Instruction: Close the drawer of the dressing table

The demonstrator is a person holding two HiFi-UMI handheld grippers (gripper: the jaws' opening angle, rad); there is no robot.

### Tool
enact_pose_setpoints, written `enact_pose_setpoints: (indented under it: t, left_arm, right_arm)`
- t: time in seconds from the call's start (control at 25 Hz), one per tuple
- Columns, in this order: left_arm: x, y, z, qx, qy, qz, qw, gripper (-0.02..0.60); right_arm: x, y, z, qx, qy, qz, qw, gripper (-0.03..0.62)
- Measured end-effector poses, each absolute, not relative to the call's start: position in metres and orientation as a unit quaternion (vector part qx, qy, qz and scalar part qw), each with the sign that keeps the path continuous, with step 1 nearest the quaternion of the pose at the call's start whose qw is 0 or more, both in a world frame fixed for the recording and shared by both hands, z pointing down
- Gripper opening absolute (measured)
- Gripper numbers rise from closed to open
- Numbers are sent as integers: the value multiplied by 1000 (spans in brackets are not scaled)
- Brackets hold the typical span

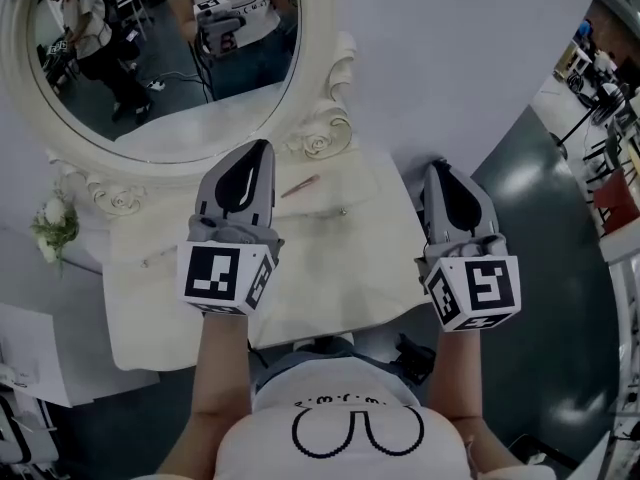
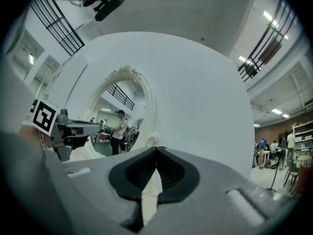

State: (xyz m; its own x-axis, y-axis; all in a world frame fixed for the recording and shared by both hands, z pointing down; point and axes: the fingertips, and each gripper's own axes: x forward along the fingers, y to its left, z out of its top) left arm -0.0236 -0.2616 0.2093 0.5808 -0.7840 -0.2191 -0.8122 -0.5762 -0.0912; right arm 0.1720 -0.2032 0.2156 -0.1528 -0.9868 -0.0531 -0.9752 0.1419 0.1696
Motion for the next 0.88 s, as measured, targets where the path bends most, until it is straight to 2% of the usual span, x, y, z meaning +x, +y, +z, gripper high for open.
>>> enact_pose_setpoints:
  t: [0.88]
  left_arm:
    - [-32, -257, 211, -883, 454, 83, 81, -3]
  right_arm:
    - [162, -199, 217, 646, -758, -82, 40, 0]
